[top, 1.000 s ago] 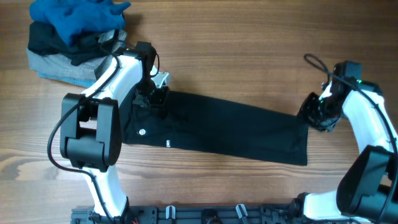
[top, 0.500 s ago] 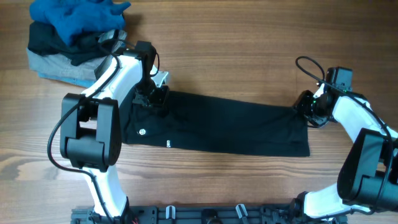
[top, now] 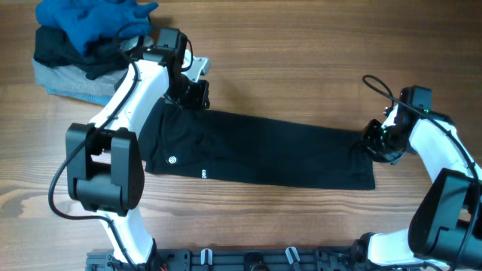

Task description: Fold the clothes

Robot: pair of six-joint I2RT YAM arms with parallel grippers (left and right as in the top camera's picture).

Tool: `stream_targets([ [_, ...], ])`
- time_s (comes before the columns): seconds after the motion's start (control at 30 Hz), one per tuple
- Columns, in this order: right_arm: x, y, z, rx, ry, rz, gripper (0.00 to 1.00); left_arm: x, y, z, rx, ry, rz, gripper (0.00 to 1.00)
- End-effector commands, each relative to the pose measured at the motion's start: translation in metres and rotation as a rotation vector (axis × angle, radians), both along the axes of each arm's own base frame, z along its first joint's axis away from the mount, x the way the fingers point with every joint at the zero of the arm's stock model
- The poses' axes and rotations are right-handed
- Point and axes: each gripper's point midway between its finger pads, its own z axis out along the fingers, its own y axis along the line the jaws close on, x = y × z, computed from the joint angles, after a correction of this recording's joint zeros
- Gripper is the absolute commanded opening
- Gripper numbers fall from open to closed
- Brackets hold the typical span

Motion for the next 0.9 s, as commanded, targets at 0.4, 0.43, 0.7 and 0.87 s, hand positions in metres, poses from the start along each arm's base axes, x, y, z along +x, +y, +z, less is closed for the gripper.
stream_targets([
  [0.4, -0.031, 0.012, 0.024, 0.047, 0.085, 0.032, 0.46, -0.021, -0.019, -0.06, 0.024, 0.068, -0.186, 0.04],
  [0.43, -0.038, 0.013, 0.024, 0.055, 0.121, 0.01, 0.45, -0.018, -0.017, -0.065, 0.041, 0.064, -0.184, 0.04],
  [0.7, -0.068, 0.023, 0.005, 0.085, 0.222, -0.048, 0.36, -0.009, -0.013, -0.07, 0.073, 0.029, -0.179, 0.06],
  [0.87, -0.067, 0.023, -0.016, 0.077, 0.179, -0.091, 0.42, -0.009, -0.013, -0.07, 0.073, 0.03, -0.179, 0.05],
])
